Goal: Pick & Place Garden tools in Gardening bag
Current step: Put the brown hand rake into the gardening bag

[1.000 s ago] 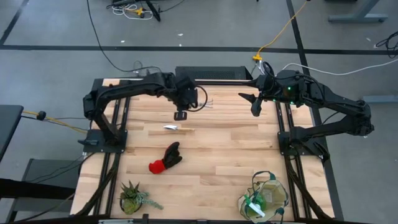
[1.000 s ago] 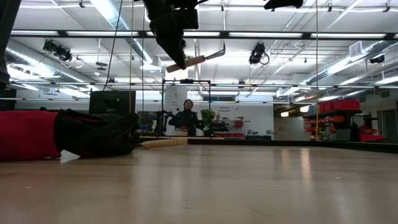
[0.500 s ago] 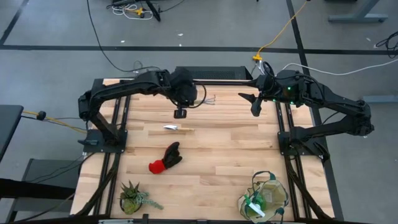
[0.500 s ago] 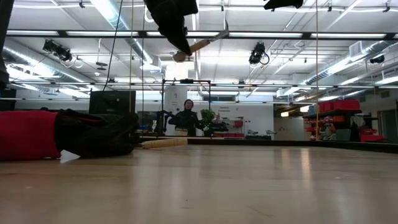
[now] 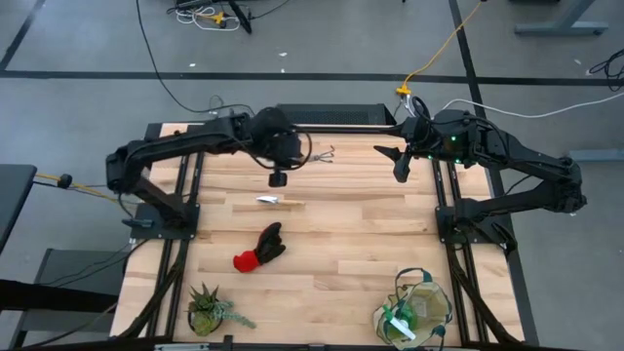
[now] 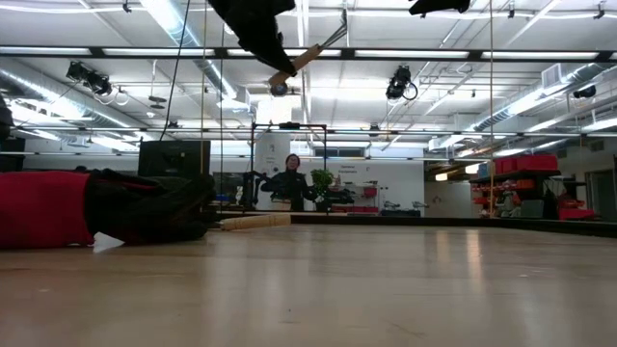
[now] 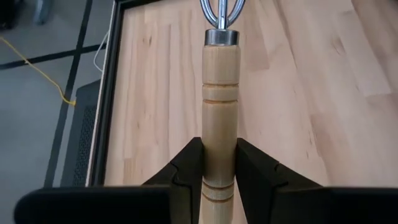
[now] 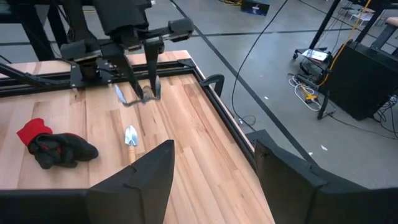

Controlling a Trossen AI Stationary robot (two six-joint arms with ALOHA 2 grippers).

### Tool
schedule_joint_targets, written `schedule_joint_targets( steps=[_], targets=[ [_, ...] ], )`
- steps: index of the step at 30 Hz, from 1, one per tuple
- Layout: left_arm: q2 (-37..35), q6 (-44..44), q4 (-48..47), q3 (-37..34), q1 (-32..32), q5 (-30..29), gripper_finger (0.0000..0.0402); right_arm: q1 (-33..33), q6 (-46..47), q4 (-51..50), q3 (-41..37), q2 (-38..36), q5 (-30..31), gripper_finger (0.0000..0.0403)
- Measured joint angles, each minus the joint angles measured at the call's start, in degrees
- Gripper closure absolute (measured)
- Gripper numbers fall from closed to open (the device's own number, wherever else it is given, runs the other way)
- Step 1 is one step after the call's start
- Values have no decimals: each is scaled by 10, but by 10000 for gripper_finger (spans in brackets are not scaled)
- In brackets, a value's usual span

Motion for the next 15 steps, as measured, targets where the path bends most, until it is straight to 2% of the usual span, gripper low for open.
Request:
schedule_joint_targets(
  steps=[5, 15],
  targets=[
    [-55, -18, 34, -63, 2, -4, 322, 0, 0, 0, 0, 0, 0, 179],
    [-154, -86, 194, -174, 1, -11, 322, 0, 0, 0, 0, 0, 0, 179]
  ],
)
